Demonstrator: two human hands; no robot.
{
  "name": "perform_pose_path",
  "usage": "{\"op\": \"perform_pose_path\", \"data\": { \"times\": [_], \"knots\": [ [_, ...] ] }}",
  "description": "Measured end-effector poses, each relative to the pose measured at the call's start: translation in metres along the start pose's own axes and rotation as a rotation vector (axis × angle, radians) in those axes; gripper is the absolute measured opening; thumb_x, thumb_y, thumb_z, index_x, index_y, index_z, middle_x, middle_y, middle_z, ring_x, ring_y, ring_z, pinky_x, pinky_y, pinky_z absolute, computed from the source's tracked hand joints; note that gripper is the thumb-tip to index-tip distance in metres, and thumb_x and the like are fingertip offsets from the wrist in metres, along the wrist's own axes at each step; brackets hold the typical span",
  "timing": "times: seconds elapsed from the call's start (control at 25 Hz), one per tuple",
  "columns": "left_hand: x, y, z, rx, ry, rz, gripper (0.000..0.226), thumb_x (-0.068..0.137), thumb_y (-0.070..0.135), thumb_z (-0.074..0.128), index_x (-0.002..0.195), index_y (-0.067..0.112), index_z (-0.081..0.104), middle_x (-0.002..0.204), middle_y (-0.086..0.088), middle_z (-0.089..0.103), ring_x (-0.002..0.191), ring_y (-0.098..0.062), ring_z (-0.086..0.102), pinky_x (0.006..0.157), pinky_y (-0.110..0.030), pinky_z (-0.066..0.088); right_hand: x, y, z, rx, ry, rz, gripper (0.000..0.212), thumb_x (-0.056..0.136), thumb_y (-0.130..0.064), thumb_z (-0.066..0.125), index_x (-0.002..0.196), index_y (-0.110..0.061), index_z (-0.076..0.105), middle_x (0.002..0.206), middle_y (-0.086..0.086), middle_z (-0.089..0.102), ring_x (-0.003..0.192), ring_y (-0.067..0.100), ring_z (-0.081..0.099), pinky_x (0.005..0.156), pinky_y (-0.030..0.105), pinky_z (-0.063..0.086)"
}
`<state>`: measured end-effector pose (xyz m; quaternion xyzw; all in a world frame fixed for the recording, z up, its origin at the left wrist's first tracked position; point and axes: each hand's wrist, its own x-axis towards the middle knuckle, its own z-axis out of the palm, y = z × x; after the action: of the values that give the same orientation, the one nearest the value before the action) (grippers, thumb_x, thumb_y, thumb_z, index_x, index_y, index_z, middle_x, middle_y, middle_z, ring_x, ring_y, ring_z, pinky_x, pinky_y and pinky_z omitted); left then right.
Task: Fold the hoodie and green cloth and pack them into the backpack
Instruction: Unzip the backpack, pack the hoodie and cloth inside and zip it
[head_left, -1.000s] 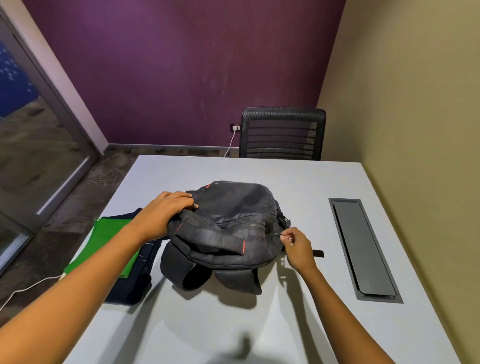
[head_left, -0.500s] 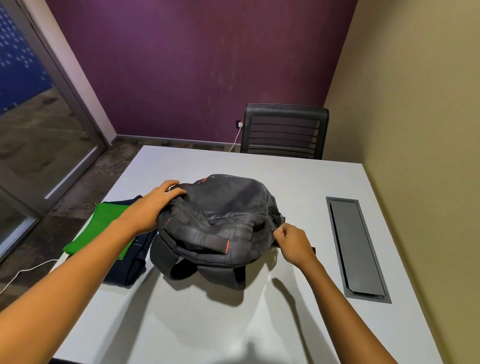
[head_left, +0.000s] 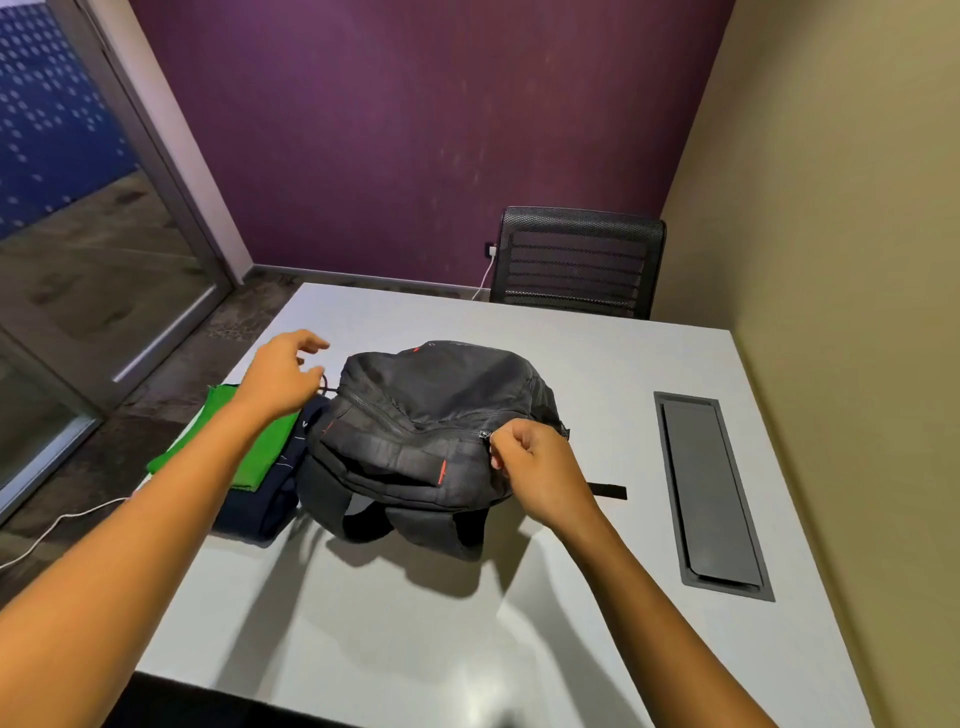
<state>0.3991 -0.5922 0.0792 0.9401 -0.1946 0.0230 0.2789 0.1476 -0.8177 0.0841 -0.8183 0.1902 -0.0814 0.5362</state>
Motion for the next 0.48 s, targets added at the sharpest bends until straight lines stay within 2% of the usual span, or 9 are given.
{"op": "perform_pose_path", "data": {
  "times": [0.08, 0.16, 0.24, 0.32, 0.4, 0.48],
  "knots": [
    [-0.022, 0.046, -0.009, -0.188, 0.033, 0.057, 0.024, 0.086, 0.012, 0.072, 0.109, 0.019, 0.068, 0.108, -0.006, 0.068, 0.093, -0.021, 0.064, 0.079, -0.029, 0.047, -0.001, 0.0, 0.005, 0.045, -0.007, 0.033, 0.035, 0.092, -0.025, 0.048, 0.058, -0.019, 0.048, 0.05, -0.009, 0.047, 0.054, 0.011, 0.041, 0.059, 0.03, 0.034],
    [-0.061, 0.096, -0.008, -0.34, -0.182, 0.23, 0.027, 0.078, 0.023, 0.082, 0.102, 0.026, 0.07, 0.095, 0.001, 0.065, 0.076, -0.006, 0.058, 0.072, -0.021, 0.047, -0.003, -0.001, 0.01, 0.072, -0.019, 0.04, 0.033, 0.089, -0.029, 0.046, 0.057, -0.019, 0.046, 0.049, -0.008, 0.043, 0.054, 0.012, 0.037, 0.059, 0.032, 0.032],
    [-0.1, 0.129, 0.011, -0.221, -0.374, 0.431, 0.032, 0.072, 0.031, 0.085, 0.1, 0.026, 0.07, 0.087, 0.005, 0.059, 0.072, -0.006, 0.055, 0.068, -0.017, 0.045, -0.003, 0.0, 0.012, 0.048, -0.022, 0.018, 0.029, 0.084, -0.033, 0.043, 0.057, -0.021, 0.041, 0.052, -0.006, 0.037, 0.055, 0.014, 0.033, 0.059, 0.035, 0.029],
    [-0.122, 0.143, 0.04, -0.101, -0.325, 0.483, 0.016, 0.077, 0.023, 0.075, 0.093, 0.021, 0.07, 0.082, 0.007, 0.055, 0.072, -0.009, 0.054, 0.067, -0.023, 0.042, -0.002, 0.003, 0.01, -0.002, -0.03, 0.007, 0.031, 0.088, -0.032, 0.044, 0.06, -0.02, 0.038, 0.055, -0.004, 0.035, 0.056, 0.014, 0.031, 0.058, 0.036, 0.027],
    [-0.13, 0.146, 0.058, -0.109, -0.178, 0.371, 0.009, 0.083, 0.013, 0.067, 0.09, 0.017, 0.071, 0.084, 0.008, 0.054, 0.073, -0.012, 0.054, 0.069, -0.026, 0.041, -0.001, 0.007, 0.009, -0.018, -0.041, -0.015, 0.033, 0.092, -0.028, 0.044, 0.062, -0.019, 0.036, 0.057, -0.002, 0.034, 0.057, 0.013, 0.031, 0.058, 0.038, 0.027],
    [-0.134, 0.148, 0.063, -0.11, -0.08, 0.285, 0.009, 0.088, 0.011, 0.065, 0.09, 0.015, 0.073, 0.089, 0.008, 0.055, 0.075, -0.013, 0.055, 0.07, -0.023, 0.041, 0.0, 0.008, 0.006, 0.007, -0.044, -0.062, 0.035, 0.095, -0.027, 0.045, 0.062, -0.019, 0.04, 0.059, -0.004, 0.041, 0.058, 0.013, 0.036, 0.059, 0.038, 0.031]
  ]
}}
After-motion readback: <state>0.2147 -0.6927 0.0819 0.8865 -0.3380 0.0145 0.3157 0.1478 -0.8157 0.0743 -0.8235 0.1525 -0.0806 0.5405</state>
